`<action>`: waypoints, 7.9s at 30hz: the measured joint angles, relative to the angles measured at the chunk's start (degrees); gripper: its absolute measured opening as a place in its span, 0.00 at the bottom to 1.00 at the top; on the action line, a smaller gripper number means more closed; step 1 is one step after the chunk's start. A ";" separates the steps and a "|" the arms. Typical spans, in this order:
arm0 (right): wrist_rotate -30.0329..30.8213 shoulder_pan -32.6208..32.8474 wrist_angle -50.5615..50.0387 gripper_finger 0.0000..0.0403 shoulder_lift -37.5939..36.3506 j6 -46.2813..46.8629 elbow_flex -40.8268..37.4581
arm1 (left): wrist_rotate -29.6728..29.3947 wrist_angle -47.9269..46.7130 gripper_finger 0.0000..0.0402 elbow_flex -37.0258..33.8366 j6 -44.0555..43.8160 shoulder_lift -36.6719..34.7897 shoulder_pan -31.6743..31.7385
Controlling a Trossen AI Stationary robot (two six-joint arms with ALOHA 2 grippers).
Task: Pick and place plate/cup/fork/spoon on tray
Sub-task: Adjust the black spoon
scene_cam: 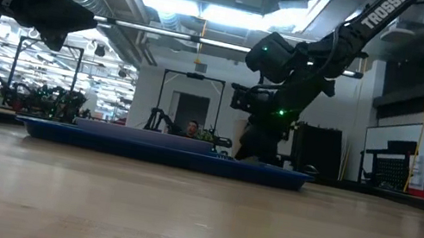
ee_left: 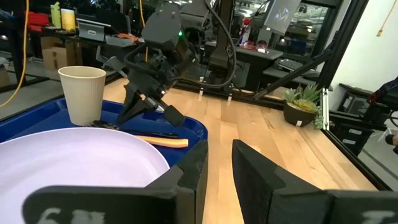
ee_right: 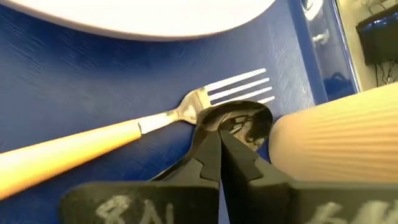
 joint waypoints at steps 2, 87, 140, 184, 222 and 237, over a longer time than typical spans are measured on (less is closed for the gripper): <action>-0.01 0.16 -0.07 0.00 0.00 0.25 0.00 | 0.00 0.00 0.16 -0.01 -0.02 0.00 0.00; -2.02 1.49 -4.59 0.00 -0.87 7.73 0.12 | 0.00 0.00 0.16 0.00 -0.02 0.00 0.00; -15.48 10.53 -12.33 0.04 -27.74 16.58 -19.69 | 0.00 0.00 0.16 -0.01 -0.01 0.00 0.00; -15.83 4.52 -16.17 0.04 -10.40 10.26 -7.85 | 0.00 0.00 0.16 0.00 -0.02 0.00 0.02; -15.87 5.64 -13.57 0.04 -6.86 10.26 -4.94 | 0.00 0.00 0.16 0.00 -0.01 0.00 0.01; -15.89 6.38 -14.05 0.04 -7.23 10.33 -3.87 | 0.00 0.00 0.16 0.00 -0.01 -0.01 0.01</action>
